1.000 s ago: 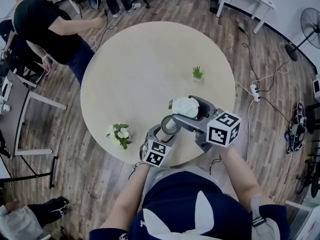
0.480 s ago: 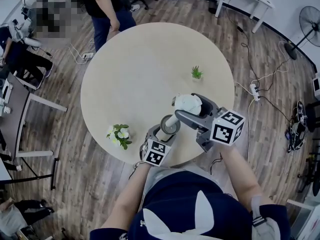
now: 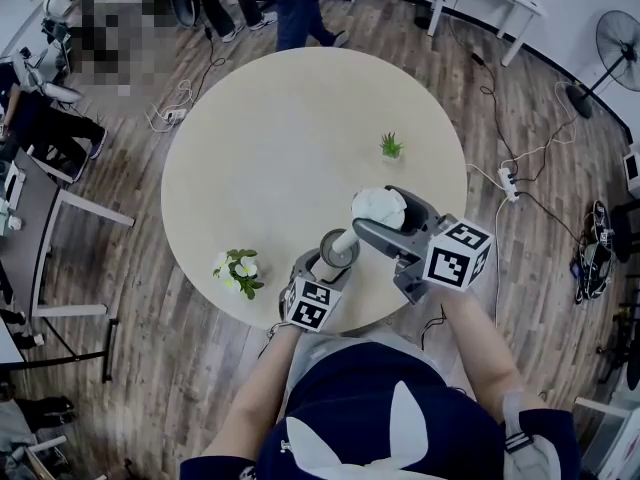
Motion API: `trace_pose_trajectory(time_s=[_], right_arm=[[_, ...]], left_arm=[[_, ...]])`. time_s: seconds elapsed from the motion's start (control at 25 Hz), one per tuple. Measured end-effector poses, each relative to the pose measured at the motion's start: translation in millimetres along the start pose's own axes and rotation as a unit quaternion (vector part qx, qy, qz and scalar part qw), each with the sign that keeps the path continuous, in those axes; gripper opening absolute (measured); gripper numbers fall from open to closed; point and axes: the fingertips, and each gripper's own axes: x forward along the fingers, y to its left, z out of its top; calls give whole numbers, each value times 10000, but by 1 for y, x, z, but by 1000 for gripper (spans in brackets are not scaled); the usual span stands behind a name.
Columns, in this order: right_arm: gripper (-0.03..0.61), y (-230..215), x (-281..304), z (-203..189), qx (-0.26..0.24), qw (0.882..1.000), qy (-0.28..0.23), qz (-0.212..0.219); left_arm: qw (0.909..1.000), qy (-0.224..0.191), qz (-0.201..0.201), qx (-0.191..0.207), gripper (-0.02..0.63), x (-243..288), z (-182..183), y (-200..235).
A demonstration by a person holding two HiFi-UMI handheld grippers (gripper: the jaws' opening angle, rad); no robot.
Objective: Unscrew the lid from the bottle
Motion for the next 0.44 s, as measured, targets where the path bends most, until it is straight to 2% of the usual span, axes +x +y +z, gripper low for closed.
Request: trace_pose_trajectory(time_s=[0.44], right_arm=[[456, 3, -3, -2, -24, 10000, 23, 3]], left_arm=[[10000, 20, 12, 5, 313, 0, 1, 1]])
